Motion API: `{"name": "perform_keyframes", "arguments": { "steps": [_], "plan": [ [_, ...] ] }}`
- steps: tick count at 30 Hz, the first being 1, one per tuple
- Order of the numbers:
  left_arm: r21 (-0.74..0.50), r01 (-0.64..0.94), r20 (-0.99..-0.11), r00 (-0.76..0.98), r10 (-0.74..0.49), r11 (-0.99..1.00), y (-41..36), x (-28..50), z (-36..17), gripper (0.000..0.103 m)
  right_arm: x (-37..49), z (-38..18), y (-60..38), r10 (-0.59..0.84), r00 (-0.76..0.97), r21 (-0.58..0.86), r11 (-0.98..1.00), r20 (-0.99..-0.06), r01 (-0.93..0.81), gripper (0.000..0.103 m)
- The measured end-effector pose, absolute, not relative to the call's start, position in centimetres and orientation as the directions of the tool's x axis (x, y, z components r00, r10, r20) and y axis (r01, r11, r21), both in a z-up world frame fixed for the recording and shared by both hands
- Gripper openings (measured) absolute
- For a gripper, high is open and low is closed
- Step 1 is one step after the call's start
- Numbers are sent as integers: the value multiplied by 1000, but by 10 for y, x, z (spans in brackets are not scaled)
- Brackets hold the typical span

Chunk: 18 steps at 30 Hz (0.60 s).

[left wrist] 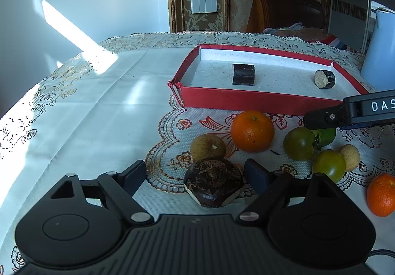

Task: Organize fruits
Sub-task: 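Grasp the brown round slice with the left gripper while the right grasps the green cucumber piece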

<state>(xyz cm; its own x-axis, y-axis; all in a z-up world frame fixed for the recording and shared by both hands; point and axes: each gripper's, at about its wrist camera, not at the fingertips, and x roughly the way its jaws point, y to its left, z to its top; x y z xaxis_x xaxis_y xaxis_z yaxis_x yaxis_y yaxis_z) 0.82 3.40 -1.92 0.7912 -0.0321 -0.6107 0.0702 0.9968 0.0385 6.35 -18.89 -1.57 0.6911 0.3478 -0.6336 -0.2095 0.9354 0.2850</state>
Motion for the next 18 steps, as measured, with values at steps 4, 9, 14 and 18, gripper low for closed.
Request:
{"name": "perform_keyframes", "arguments": {
  "steps": [4,9,14,18],
  "plan": [
    [38,70,-611,791,-33,997,34,8,-19,87,65,-15,-192,332,695,275,941,-637,-197,74],
    [38,70,-611,791,-32,997,34,8,-19,87,62,-15,-193,350,693,275,936,-630,-222,74],
    [38,70,-611,791,-33,997,34,8,-19,87,51,-15,-179,319,693,163,945,-646,-283,72],
    [38,70,-610,791,-33,997,34,8,-19,87,45,-17,-170,298,705,97,945,-643,-311,55]
  ]
}}
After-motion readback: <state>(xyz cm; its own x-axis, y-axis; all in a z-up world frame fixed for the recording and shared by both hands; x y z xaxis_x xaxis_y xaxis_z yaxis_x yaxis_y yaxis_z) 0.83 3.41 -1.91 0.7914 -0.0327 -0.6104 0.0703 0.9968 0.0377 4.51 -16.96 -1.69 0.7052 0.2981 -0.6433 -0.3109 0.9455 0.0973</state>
